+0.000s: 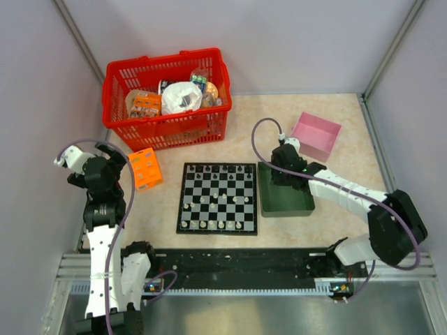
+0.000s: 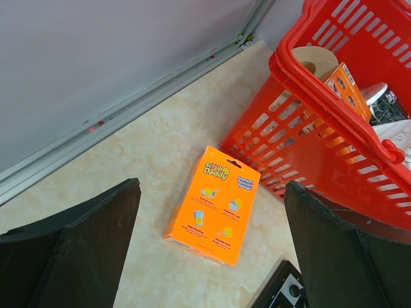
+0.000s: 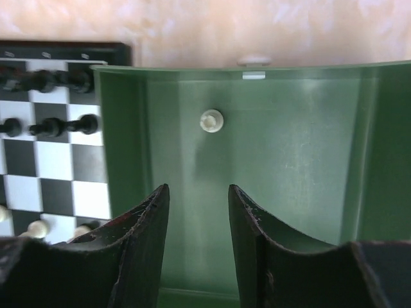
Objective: Set up the chess pieces on the board
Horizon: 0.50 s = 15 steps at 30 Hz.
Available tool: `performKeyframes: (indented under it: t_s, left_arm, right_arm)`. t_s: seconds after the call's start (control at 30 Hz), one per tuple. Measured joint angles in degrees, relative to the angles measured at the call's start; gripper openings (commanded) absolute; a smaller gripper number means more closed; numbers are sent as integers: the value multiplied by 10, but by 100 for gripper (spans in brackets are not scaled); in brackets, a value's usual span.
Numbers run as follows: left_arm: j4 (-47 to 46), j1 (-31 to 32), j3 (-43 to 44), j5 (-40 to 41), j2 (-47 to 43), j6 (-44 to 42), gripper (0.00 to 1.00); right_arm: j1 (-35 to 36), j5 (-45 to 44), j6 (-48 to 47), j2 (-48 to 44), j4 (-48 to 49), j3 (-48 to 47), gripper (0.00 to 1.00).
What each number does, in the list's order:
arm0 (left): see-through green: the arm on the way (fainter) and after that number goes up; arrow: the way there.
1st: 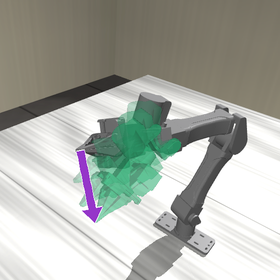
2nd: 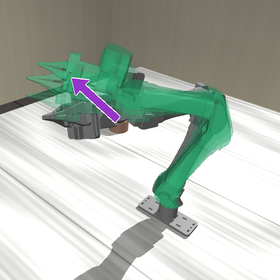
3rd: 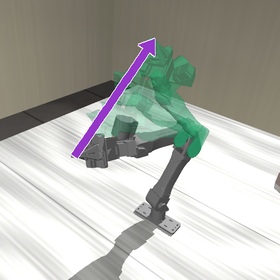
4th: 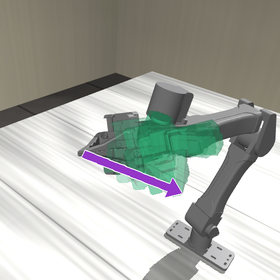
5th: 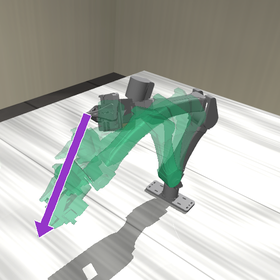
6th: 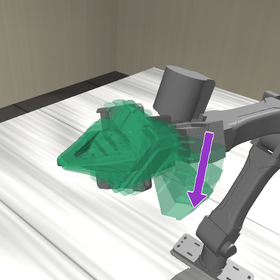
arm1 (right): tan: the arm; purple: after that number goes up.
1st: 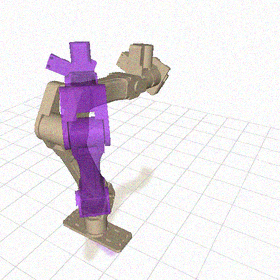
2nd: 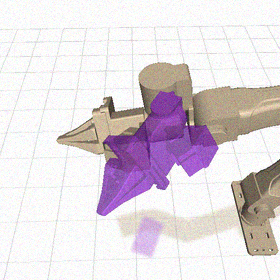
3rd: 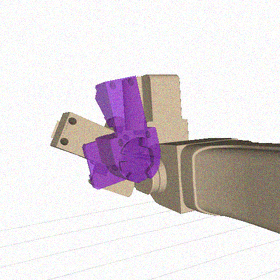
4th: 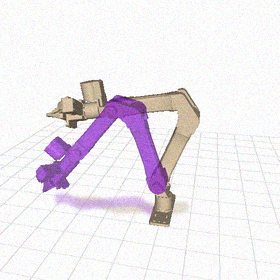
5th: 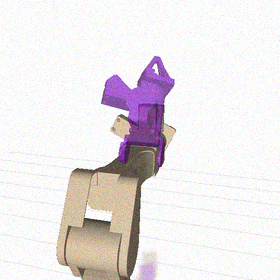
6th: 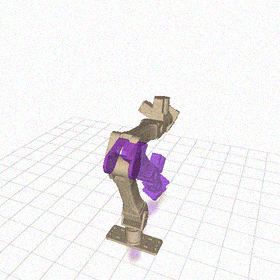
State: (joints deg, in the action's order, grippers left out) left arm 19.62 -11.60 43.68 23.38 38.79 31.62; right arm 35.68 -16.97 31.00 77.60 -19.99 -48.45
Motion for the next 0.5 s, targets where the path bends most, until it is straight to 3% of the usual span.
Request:
performKeyframes:
  t_s: [0.23,0.5]
  left_arm:
    - [0,0,0,0,0,0,99]
    - [0,0,0,0,1,0,99]
  right_arm:
    - [-25,36,-15,95,4,-12,41]
    - [-31,35,-30,127,27,-54,41]
